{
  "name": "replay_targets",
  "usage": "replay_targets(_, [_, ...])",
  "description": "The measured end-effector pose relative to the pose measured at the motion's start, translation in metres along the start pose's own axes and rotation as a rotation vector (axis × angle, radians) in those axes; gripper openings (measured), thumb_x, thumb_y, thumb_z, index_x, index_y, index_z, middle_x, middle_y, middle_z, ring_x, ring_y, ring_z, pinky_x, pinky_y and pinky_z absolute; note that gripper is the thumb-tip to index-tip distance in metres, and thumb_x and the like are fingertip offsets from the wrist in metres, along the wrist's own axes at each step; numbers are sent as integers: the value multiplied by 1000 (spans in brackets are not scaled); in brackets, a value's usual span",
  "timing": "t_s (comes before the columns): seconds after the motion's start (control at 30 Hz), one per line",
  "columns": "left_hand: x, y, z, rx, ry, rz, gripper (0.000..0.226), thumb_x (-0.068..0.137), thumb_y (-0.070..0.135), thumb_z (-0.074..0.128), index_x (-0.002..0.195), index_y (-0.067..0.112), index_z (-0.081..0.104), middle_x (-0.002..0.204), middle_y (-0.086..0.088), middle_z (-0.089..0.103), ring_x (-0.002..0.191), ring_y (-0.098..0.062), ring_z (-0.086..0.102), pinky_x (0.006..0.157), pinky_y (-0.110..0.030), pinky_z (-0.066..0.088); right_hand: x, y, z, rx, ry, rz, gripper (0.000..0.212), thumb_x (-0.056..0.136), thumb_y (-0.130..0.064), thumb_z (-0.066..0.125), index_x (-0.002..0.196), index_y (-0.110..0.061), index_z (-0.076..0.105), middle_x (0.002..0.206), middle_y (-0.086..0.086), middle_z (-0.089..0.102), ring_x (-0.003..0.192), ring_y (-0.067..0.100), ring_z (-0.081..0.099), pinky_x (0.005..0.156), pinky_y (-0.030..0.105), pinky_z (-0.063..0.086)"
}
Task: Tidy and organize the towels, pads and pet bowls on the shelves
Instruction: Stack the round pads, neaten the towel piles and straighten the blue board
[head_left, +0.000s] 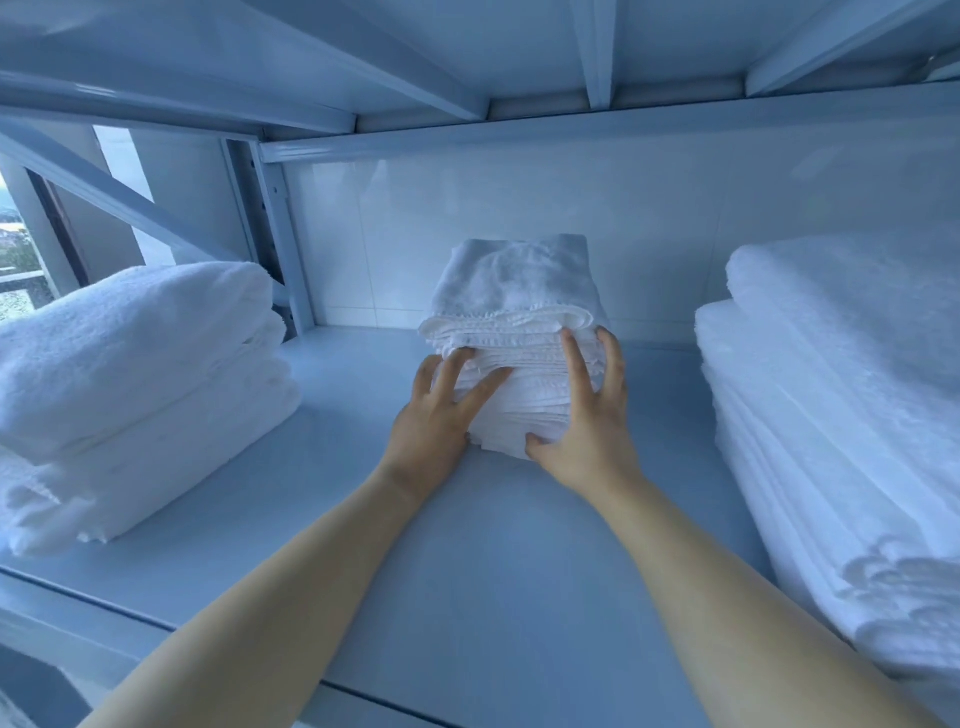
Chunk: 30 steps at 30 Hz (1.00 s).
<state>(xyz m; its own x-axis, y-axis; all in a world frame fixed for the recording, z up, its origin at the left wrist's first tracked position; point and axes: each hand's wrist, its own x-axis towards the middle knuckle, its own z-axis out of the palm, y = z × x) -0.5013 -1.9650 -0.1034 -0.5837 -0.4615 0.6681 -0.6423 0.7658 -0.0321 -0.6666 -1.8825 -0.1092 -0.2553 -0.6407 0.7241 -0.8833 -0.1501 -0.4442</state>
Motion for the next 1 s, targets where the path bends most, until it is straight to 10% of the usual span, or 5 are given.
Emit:
replay_targets(0.43, [4,-10,2,91,4,-8,98,54,-8,73,130,41,36,125,-1,34,107,-30,41,35,-31,48,0,-2,-2,37,-12,4,101,65,-19,75,144,-37,14,151,-6,-6,135,21,27,90,28,46])
replay_targets(0.67, [-21,-26,-20,129,-4,32,95,58,-12,66,131,39,36,125,-2,34,109,-37,45,38,-35,50,-18,-24,-22,73,-114,-3,83,75,-12,70,140,-38,26,145,-14,7,83,4,50,70,28,50])
replay_targets(0.83, [-47,-32,-43,130,21,47,97,55,-15,66,131,38,36,125,-3,34,108,-34,42,39,-37,51,-33,-25,-31,186,-66,64,92,67,-35,81,140,-39,25,133,-11,25,116,3,38,87,23,40])
replay_targets(1.0, [-69,-31,-60,142,5,-51,94,60,-15,59,131,41,33,130,1,32,112,-28,37,37,-36,49,-39,-44,-22,342,-161,134,89,69,-31,80,140,-39,25,129,-19,37,103,4,47,86,15,35])
